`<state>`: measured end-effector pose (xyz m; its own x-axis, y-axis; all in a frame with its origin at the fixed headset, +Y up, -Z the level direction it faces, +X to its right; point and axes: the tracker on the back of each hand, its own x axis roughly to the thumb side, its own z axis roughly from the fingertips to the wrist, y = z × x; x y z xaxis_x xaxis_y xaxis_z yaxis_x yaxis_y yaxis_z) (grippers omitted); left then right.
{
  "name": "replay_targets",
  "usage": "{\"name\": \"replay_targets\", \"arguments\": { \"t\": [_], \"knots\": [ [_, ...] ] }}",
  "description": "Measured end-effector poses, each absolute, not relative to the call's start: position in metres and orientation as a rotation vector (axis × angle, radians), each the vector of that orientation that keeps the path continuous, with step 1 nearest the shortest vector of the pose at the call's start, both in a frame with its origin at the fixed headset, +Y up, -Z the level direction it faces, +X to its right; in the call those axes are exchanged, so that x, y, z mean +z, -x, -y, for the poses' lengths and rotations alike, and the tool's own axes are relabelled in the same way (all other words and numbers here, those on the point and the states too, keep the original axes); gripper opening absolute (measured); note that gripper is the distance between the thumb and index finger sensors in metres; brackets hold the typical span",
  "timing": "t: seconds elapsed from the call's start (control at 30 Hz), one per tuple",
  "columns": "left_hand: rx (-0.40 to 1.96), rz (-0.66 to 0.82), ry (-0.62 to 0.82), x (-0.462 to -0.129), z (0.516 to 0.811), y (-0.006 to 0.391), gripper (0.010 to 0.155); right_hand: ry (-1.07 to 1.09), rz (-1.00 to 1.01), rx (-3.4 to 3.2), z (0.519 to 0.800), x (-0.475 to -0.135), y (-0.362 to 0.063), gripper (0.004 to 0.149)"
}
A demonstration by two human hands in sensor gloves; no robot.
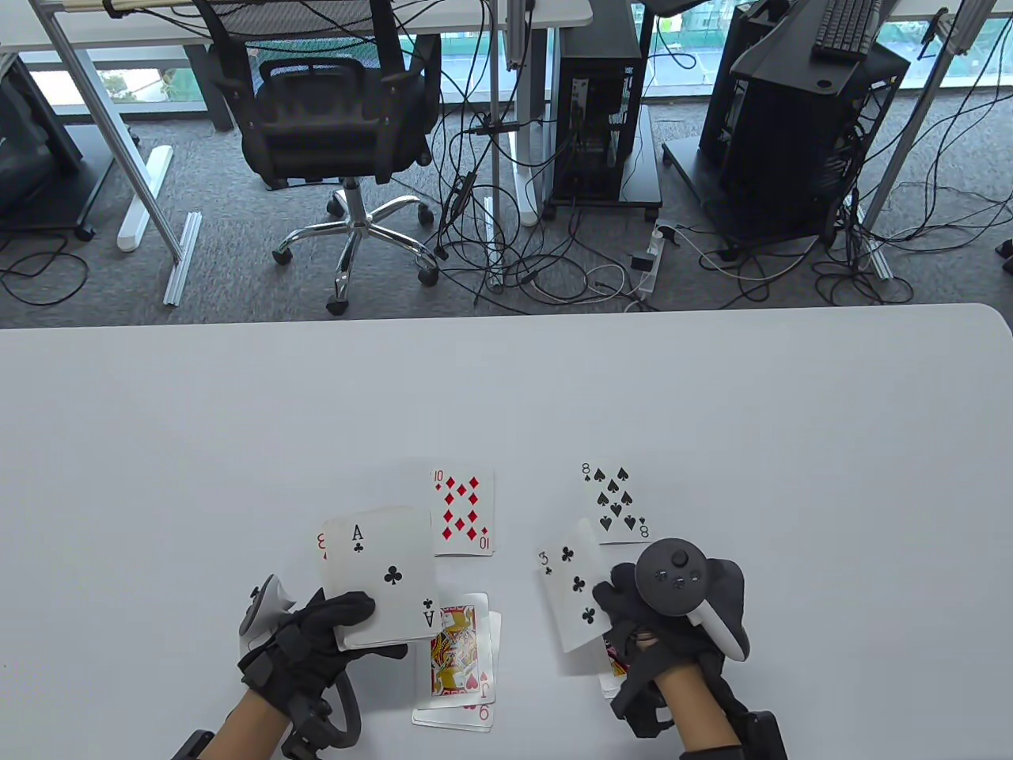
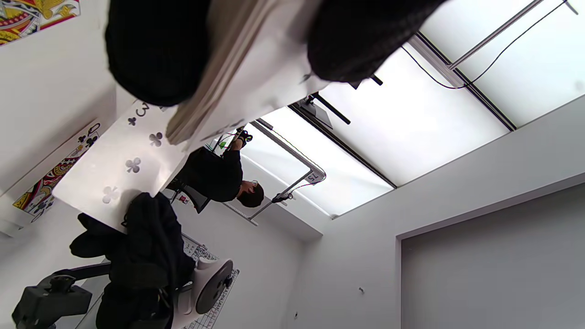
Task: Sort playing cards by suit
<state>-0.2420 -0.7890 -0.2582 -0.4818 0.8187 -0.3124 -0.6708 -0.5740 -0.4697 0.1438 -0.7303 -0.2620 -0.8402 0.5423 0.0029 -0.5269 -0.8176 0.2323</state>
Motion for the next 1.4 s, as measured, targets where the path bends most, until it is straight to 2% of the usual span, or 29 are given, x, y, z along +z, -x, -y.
{"name": "replay_targets", "arguments": {
  "t": [0.17,0.4,0.47,0.57,0.67,0.77,0.93,1.1,1.13,1.2,1.3,1.4],
  "knots": [
    [2.107,0.347,0.638,-0.258,0.789,0.243,0.066,0.055,-0.442,2.738,0.748,-0.255,-0.159,0.044],
    [2.103,0.330,0.642,-0.257,0.790,0.243,0.066,0.066,-0.610,3.034,0.770,-0.250,-0.151,0.053],
    [2.102,0.326,0.641,-0.257,0.790,0.243,0.066,0.035,-0.566,3.102,0.771,-0.250,-0.147,0.053],
    [2.102,0.324,0.641,-0.257,0.790,0.243,0.066,0.028,-0.633,3.190,0.771,-0.250,-0.142,0.055],
    [2.100,0.325,0.643,-0.257,0.790,0.243,0.066,0.105,-0.696,3.216,0.768,-0.252,-0.139,0.058],
    [2.096,0.328,0.646,-0.257,0.790,0.243,0.066,0.198,-0.699,3.216,0.752,-0.260,-0.130,0.060],
    [2.088,0.324,0.653,-0.257,0.790,0.244,0.066,-0.078,-0.265,3.009,0.719,-0.268,-0.091,0.059],
    [2.085,0.325,0.658,-0.257,0.790,0.243,0.066,-0.440,-0.025,2.589,0.708,-0.266,-0.041,0.059],
    [2.082,0.326,0.662,-0.257,0.790,0.243,0.066,-0.479,-0.007,2.504,0.708,-0.265,-0.030,0.060],
    [2.077,0.329,0.667,-0.257,0.791,0.243,0.066,-0.620,-0.103,2.358,0.710,-0.265,-0.013,0.065],
    [2.074,0.333,0.672,-0.258,0.791,0.242,0.066,-0.628,-0.167,2.252,0.714,-0.263,0.006,0.082],
    [2.065,0.348,0.680,-0.259,0.790,0.239,0.066,-0.642,-0.112,2.251,0.715,-0.261,0.022,0.089]
  ]
}}
